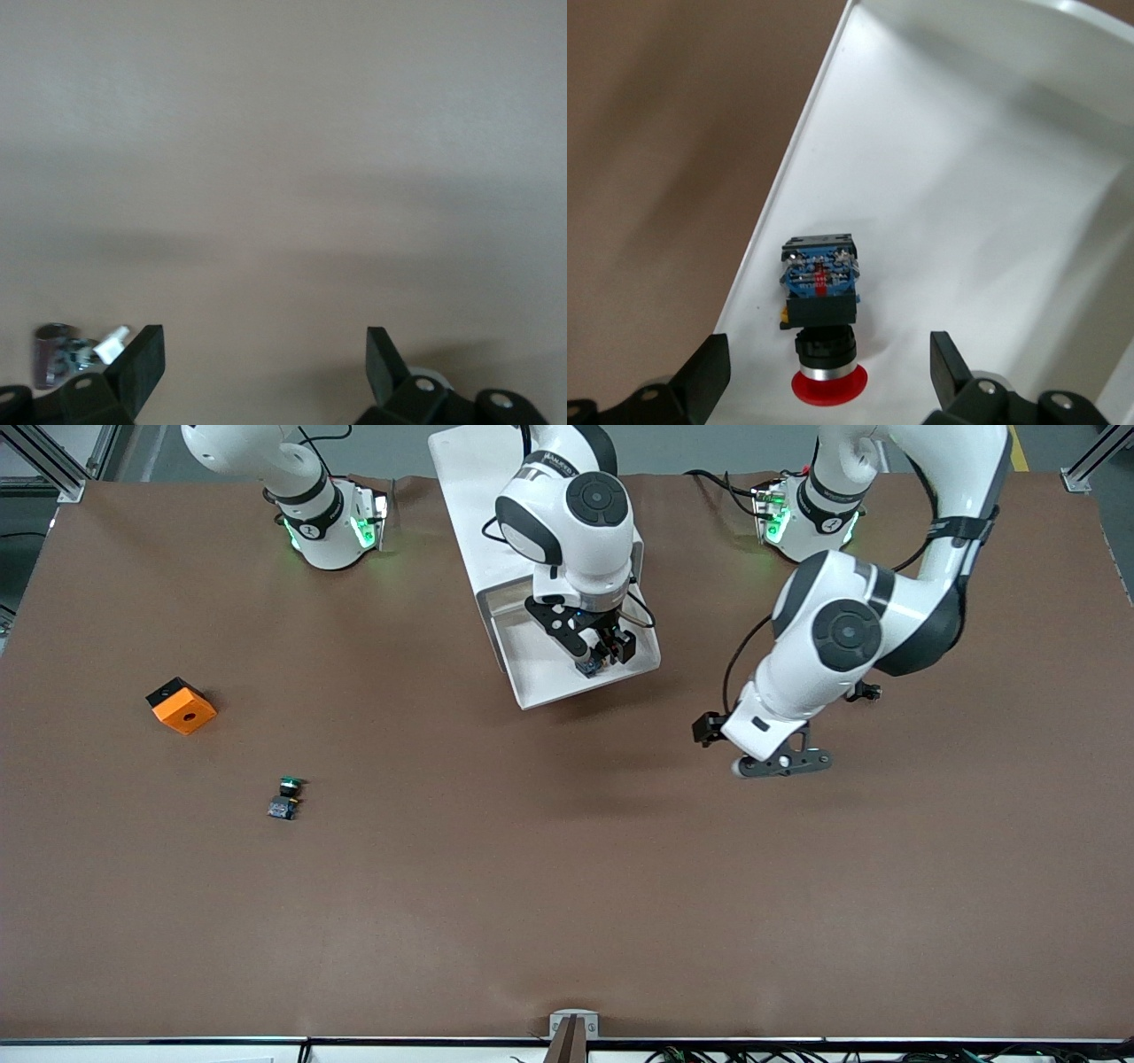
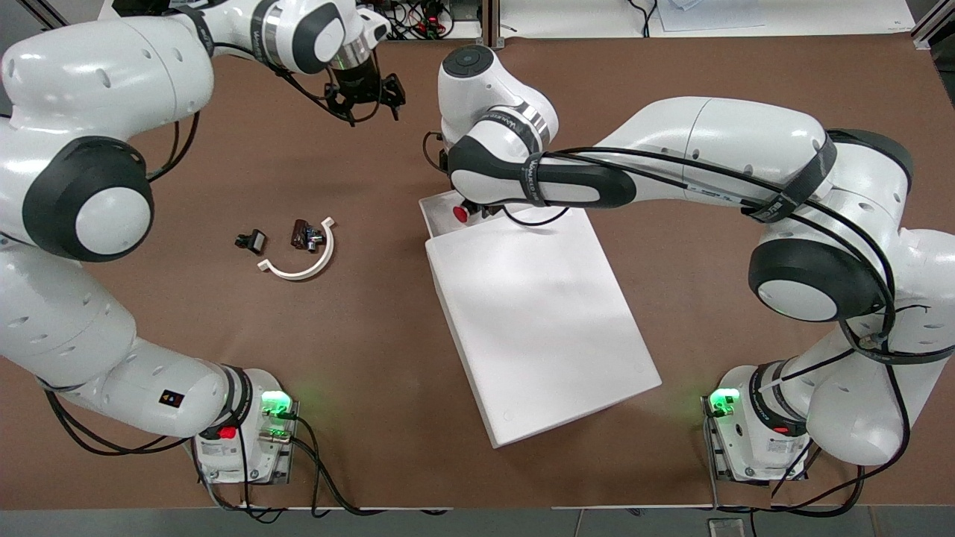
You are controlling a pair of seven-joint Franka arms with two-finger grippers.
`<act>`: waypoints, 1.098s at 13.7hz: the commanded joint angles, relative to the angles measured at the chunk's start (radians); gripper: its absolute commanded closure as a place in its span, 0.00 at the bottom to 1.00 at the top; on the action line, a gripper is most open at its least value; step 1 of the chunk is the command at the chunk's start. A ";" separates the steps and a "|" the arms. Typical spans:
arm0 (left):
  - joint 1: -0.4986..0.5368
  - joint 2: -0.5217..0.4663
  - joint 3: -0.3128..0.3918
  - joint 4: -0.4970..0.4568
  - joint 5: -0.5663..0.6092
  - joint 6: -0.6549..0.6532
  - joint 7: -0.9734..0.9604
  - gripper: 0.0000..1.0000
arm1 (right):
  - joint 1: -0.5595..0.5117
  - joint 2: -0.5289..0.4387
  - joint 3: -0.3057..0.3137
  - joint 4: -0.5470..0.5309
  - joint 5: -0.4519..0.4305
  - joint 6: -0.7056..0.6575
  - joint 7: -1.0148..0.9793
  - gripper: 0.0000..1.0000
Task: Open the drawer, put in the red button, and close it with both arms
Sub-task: 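Push the drawer shut with the left gripper while the right gripper withdraws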
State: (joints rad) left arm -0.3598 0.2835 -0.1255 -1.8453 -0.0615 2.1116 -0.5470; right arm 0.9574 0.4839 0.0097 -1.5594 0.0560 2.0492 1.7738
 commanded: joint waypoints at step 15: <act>-0.332 0.177 -0.014 0.055 0.006 0.070 -0.553 0.00 | -0.426 -0.226 -0.013 0.168 0.012 -0.524 -0.841 0.00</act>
State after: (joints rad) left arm -0.6764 0.4524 -0.1301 -1.8126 -0.0615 2.1957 -1.0544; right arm 0.5988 0.3051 -0.0171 -1.3785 0.0571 1.5620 1.0319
